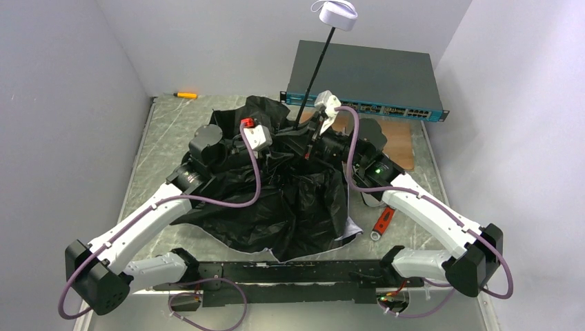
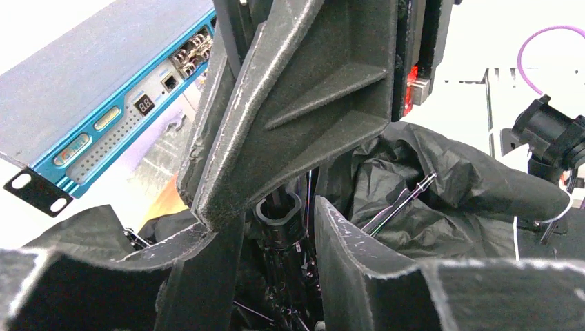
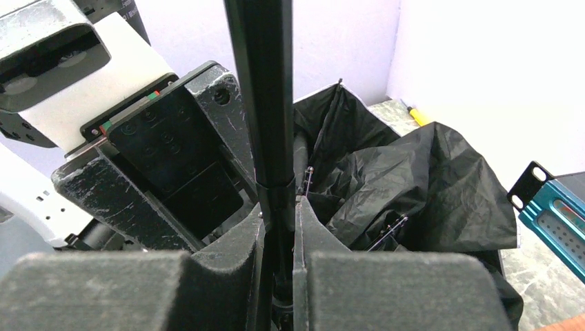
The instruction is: Open the umbrella
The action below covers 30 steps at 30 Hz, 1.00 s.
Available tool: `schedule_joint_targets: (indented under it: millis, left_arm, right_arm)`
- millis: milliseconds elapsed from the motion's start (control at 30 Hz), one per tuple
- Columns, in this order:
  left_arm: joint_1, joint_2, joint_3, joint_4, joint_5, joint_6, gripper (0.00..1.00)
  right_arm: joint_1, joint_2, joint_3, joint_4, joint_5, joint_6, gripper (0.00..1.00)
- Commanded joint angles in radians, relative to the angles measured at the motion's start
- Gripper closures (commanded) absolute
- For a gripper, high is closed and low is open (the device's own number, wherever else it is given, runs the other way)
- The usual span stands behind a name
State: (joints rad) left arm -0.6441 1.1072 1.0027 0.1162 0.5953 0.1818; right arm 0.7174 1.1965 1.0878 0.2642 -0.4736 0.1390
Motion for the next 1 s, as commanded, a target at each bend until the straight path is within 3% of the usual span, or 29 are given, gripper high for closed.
schedule_joint_targets:
  millis: [0,133,333,533,767,900,967]
  left_arm:
    - [-0.011,-0.037,0.004,0.096,-0.021,-0.048,0.59]
    - [-0.009,-0.025,-0.002,0.016,-0.081,-0.021,0.82]
    - [0.003,-0.020,-0.133,-0.165,-0.072,0.150,0.97]
    - [0.037,0.014,-0.219,-0.231,-0.090,0.234,0.93]
    - [0.071,0.095,-0.231,-0.248,-0.101,0.222,0.89]
    - [0.121,0.120,-0.221,-0.261,-0.048,0.213,0.82]
    - [0.153,0.082,-0.216,-0.234,0.025,0.188,0.72]
  right_arm:
    - [0.015,0.007,0.051,0.062,-0.027,0.008,1.00]
    - [0.017,0.008,0.072,0.059,-0.002,0.009,1.00]
    - [-0.003,0.003,0.147,0.042,0.048,0.017,1.00]
    - [-0.036,0.000,0.216,0.041,0.054,0.046,1.00]
    - [-0.040,-0.008,0.269,0.040,0.055,0.074,1.00]
    - [-0.043,-0.011,0.285,0.021,0.038,0.071,1.00]
    - [-0.042,-0.019,0.250,0.007,0.006,0.055,1.00]
